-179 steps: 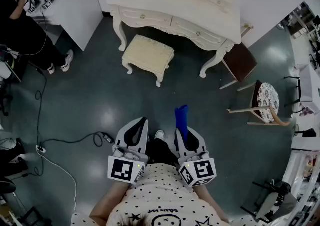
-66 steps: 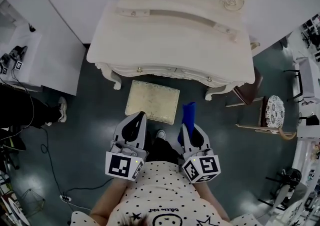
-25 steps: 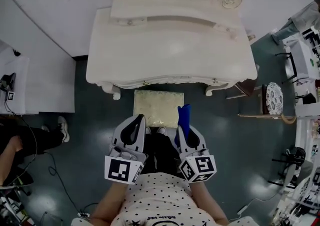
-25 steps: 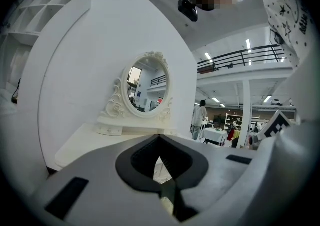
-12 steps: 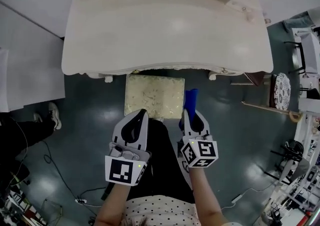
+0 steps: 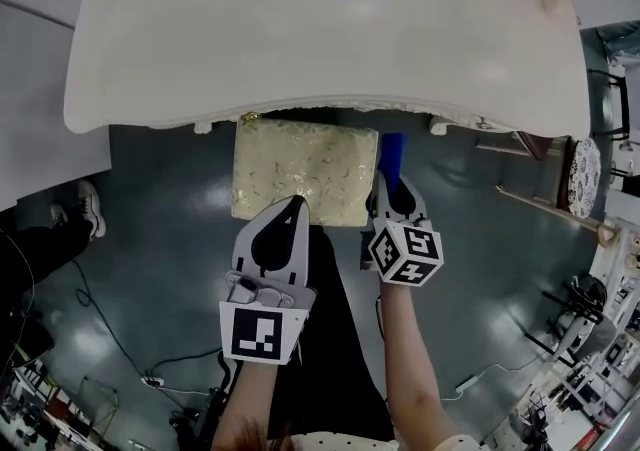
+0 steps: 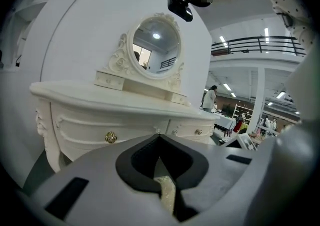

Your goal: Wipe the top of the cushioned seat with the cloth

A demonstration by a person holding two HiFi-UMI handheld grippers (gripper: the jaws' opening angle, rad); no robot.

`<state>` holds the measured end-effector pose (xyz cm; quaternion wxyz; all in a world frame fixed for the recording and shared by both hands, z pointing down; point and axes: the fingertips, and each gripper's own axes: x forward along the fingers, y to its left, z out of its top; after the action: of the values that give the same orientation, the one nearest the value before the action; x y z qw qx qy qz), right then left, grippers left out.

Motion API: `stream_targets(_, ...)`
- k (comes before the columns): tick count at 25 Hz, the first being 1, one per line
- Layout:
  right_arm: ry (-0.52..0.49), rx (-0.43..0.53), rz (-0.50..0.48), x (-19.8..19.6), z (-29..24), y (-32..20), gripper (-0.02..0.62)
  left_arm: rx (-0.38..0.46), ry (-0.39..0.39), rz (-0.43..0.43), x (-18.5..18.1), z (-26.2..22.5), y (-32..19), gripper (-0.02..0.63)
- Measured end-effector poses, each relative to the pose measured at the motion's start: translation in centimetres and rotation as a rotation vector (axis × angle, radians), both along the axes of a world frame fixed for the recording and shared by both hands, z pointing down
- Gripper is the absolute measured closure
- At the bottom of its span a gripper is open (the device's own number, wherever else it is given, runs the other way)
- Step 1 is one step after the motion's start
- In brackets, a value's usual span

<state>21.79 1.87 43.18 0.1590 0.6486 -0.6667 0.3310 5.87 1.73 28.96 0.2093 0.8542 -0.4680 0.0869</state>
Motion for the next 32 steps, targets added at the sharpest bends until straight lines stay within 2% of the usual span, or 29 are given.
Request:
stream_targets(6, 0.018, -0.080, 0.020, 2.3, 7.2, -2.0, 0.534, -0.056, -0.001, -0.044, 0.4, 4.7, 0.0, 0.609)
stream_targets(13, 0.046, -0.178, 0.033, 4.1, 13.5, -2.4, 0.534, -0.117, -0.009, -0.032, 0.0, 8.4, 0.7, 0.608)
stream_targets(22, 0.131, -0.282, -0.046, 3.1, 17.7, -2.7, 0.534, -0.143, -0.028, -0.022, -0.9, 9.9, -0.9, 0.609)
stream_targets(32, 0.136, -0.294, 0.021, 3.1, 17.9, -2.8, 0.534, -0.151, -0.018, -0.016, -1.7, 10.2, -2.3, 0.607)
